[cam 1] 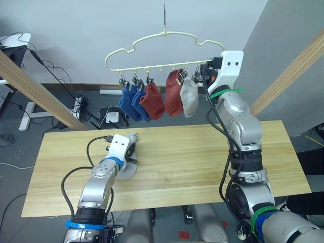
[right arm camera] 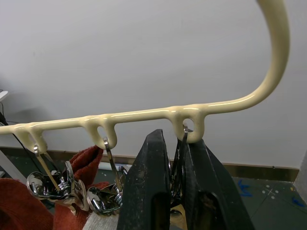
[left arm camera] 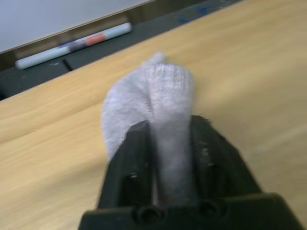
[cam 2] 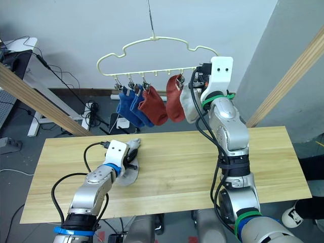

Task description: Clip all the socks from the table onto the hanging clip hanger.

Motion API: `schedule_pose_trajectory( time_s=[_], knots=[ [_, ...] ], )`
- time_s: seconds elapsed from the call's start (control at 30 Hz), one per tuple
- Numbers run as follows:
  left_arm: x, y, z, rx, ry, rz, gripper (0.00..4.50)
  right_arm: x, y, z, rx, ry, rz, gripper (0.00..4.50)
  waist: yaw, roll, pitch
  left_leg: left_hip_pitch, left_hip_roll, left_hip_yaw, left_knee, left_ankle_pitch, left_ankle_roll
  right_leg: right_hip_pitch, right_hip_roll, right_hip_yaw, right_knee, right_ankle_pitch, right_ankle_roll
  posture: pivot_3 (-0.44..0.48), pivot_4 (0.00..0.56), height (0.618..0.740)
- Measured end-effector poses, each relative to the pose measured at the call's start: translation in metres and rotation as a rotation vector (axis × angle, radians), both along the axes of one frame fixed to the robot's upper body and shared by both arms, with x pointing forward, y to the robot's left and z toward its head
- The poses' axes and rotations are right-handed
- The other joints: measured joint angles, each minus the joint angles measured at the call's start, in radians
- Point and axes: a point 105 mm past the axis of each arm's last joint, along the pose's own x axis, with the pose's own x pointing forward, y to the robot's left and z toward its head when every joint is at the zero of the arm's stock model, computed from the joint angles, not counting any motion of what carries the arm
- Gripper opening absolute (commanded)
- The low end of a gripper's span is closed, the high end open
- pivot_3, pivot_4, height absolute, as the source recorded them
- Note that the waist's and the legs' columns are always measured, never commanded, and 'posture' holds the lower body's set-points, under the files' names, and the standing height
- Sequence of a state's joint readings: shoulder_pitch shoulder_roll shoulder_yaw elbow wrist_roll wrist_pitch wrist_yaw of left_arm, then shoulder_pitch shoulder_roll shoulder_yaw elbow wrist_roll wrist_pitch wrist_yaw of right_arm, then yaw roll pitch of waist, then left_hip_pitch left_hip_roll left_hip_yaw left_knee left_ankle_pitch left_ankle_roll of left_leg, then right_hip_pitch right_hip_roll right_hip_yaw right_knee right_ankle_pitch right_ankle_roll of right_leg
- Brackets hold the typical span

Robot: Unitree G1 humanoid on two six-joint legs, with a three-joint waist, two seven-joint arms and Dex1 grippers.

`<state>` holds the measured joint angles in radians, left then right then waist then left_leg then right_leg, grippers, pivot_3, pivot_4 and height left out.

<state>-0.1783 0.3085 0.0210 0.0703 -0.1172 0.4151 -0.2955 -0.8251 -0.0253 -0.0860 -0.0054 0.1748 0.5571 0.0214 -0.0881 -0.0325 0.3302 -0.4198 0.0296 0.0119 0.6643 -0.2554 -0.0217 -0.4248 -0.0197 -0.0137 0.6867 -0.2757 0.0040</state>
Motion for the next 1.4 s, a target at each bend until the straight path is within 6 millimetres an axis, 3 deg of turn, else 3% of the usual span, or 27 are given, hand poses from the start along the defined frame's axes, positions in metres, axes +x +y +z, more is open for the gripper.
schedule_pose_trajectory(
  time_s=[0.03,0.17,0.27,0.37,0.5,0.6,0.7,0.9,1.4],
  knots=[
    [-0.001,-0.007,0.0,-0.005,0.003,-0.032,0.06,0.0,0.0,0.0,0.002,0.0,0.001,0.0,0.0,0.0,0.0,0.0,0.0,0.0,0.0,0.0,0.0,0.0,0.0,0.0,0.0,0.0,0.0,-0.187,0.311,0.74],
    [-0.005,-0.048,0.006,-0.056,-0.012,-0.208,0.03,0.0,0.0,0.0,0.002,0.0,-0.001,0.0,0.0,0.0,0.0,0.0,0.0,0.0,0.0,0.0,0.0,0.0,0.0,0.0,0.0,0.0,0.0,-0.193,0.31,0.74],
    [-0.008,-0.101,0.037,-0.14,-0.111,-0.414,0.03,0.0,-0.001,0.0,0.004,0.001,-0.003,0.0,0.0,0.0,0.0,-0.001,0.0,0.0,0.0,0.0,0.0,0.0,0.0,0.0,0.0,0.0,0.0,-0.197,0.312,0.74],
    [-0.008,-0.137,0.071,-0.178,-0.237,-0.537,0.03,0.0,-0.002,0.0,0.008,0.001,-0.005,0.0,-0.001,0.0,0.0,0.0,0.0,0.001,0.0,0.0,0.0,0.0,0.0,0.0,0.0,0.0,0.0,-0.2,0.312,0.74],
    [-0.004,-0.173,0.099,-0.205,-0.366,-0.59,0.03,0.0,-0.004,0.002,0.012,-0.004,-0.012,0.0,-0.003,0.0,0.0,0.0,0.0,0.001,0.0,0.0,0.0,0.0,0.0,0.001,0.0,0.0,0.0,-0.206,0.312,0.74],
    [0.007,-0.195,0.104,-0.194,-0.416,-0.551,0.03,0.0,-0.003,0.006,0.013,-0.012,-0.013,0.0,-0.002,0.0,0.0,-0.001,-0.001,0.001,0.001,0.0,0.0,0.0,0.0,0.001,0.0,0.0,0.0,-0.212,0.313,0.74],
    [0.018,-0.206,0.108,-0.174,-0.456,-0.501,0.03,0.0,-0.003,0.006,0.013,-0.011,-0.016,0.0,-0.005,0.0,0.0,-0.001,-0.001,0.001,0.0,0.0,0.001,0.0,0.0,0.001,0.0,0.0,0.0,-0.212,0.313,0.74],
    [0.034,-0.209,0.121,-0.174,-0.525,-0.384,0.03,-0.001,-0.004,0.007,0.014,-0.016,-0.019,0.0,-0.009,0.0,0.0,-0.001,-0.001,0.002,0.0,0.0,0.001,0.0,0.0,0.001,-0.002,0.0,0.0,-0.214,0.318,0.74],
    [0.036,-0.199,0.14,-0.237,-0.602,-0.272,0.03,-0.001,-0.003,0.007,0.017,-0.012,-0.018,0.0,-0.009,0.0,0.0,-0.003,-0.001,0.001,0.0,0.0,0.0,0.0,0.0,0.0,-0.004,0.0,0.0,-0.204,0.321,0.74]
  ],
)
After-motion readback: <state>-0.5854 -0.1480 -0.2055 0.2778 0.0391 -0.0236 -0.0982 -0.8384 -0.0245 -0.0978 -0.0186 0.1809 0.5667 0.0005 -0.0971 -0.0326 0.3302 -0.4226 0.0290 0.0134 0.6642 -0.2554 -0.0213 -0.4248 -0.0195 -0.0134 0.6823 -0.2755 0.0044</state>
